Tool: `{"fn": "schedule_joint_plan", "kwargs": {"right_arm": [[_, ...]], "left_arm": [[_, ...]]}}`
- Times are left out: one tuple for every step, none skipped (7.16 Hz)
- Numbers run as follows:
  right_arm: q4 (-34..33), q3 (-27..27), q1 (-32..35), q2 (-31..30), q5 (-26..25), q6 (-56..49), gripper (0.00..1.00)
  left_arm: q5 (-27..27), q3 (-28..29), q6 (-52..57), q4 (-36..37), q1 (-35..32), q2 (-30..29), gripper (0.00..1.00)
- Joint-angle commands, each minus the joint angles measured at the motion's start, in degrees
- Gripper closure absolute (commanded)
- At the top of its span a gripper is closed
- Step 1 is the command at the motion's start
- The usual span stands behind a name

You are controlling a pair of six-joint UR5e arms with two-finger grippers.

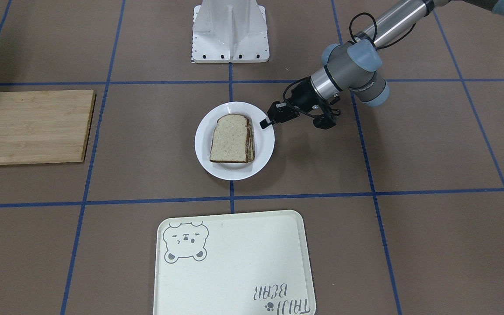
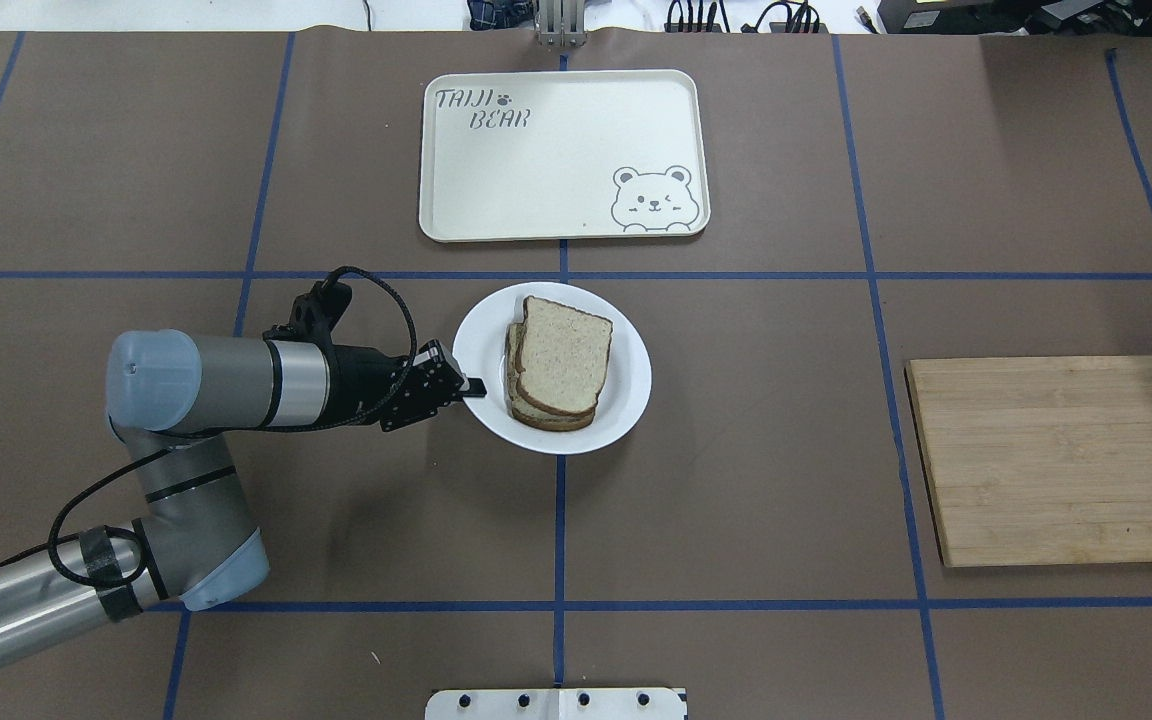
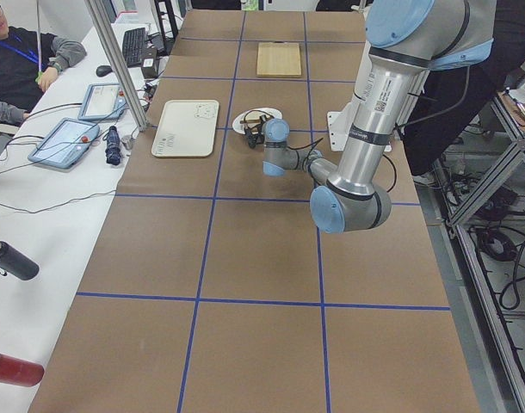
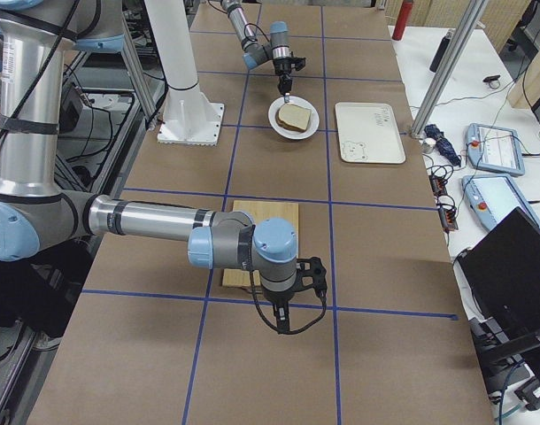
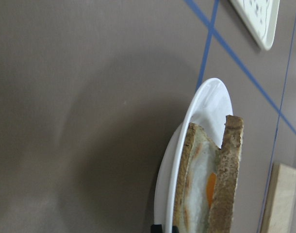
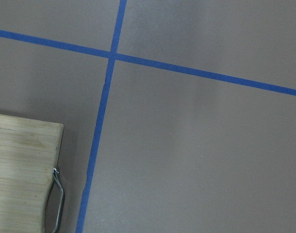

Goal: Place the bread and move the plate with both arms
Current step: 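Slide the plate with the left gripper onto the bear tray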

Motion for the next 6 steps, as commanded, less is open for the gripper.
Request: {"fn": "schedule_joint_plan", "kwargs": {"right_arm": [[0.0,-0.2,-0.1,0.1,0.0,0.0,0.00],[0.0,-0.2,-0.1,0.1,-0.1,0.0,0.00],[0.1,-0.2,-0.1,0.1,0.0,0.0,0.00],[0.1,-0.3,-0.1,0.1,0.0,0.1,0.00],[0.1,-0.2,-0.1,0.1,0.0,0.1,0.00],[0.1,-0.3,-0.1,0.1,0.1,0.1,0.00]], "left_arm": [[3.6,1.9,-7.4,0.7,-0.9,-3.0,1.00],[5.9,2.8,-8.8,0.7,-1.1,-4.4,1.00],[10.1,5.3,-11.7,0.8,-1.2,-6.5,1.00],[13.0,8.7,-13.9,0.8,-2.5,-9.2,1.00],[15.8,12.1,-19.1,1.2,-4.3,-11.6,1.00],[21.0,14.6,-20.6,3.6,-4.9,-13.9,1.00]]}}
